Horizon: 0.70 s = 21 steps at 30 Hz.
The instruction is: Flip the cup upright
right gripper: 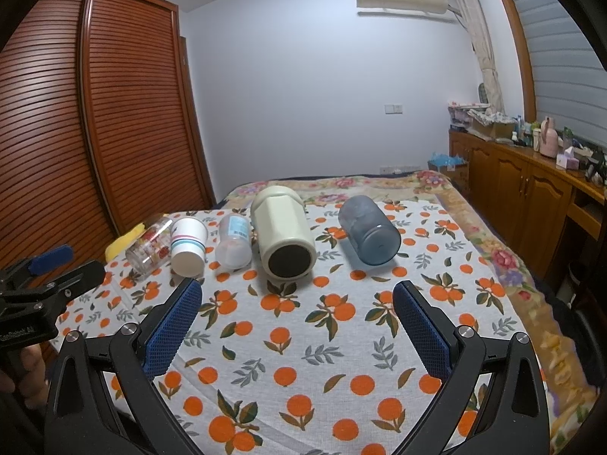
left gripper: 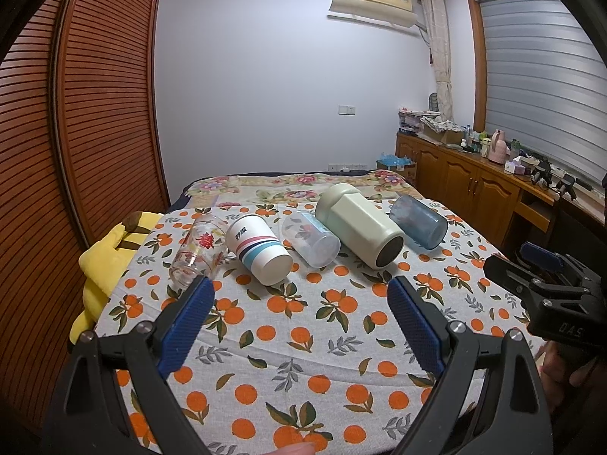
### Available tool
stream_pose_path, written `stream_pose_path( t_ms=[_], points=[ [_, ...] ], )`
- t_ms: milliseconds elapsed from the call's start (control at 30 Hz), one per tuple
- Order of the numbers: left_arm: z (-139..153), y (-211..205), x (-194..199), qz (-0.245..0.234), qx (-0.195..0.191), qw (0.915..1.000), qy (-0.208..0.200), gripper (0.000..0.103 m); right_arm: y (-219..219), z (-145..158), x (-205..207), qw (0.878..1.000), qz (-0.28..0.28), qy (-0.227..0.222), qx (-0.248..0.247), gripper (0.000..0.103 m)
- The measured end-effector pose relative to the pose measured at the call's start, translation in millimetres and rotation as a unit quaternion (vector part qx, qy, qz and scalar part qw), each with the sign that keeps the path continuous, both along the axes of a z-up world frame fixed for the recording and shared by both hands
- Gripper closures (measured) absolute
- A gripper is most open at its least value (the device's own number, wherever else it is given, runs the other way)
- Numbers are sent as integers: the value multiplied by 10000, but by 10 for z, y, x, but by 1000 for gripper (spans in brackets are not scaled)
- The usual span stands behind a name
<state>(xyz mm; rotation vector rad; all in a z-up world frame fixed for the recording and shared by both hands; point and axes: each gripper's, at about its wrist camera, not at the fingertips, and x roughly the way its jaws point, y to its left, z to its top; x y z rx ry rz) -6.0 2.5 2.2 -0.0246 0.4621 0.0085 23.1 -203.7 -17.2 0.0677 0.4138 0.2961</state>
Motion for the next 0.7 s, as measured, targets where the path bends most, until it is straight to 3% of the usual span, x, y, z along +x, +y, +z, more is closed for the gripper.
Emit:
stream_pose_path(
  t_ms=[700],
  points=[
    [0,-16,-6,-5,0,10000,21,10,7,-2,5,10000,-5,4,2,1]
  ],
)
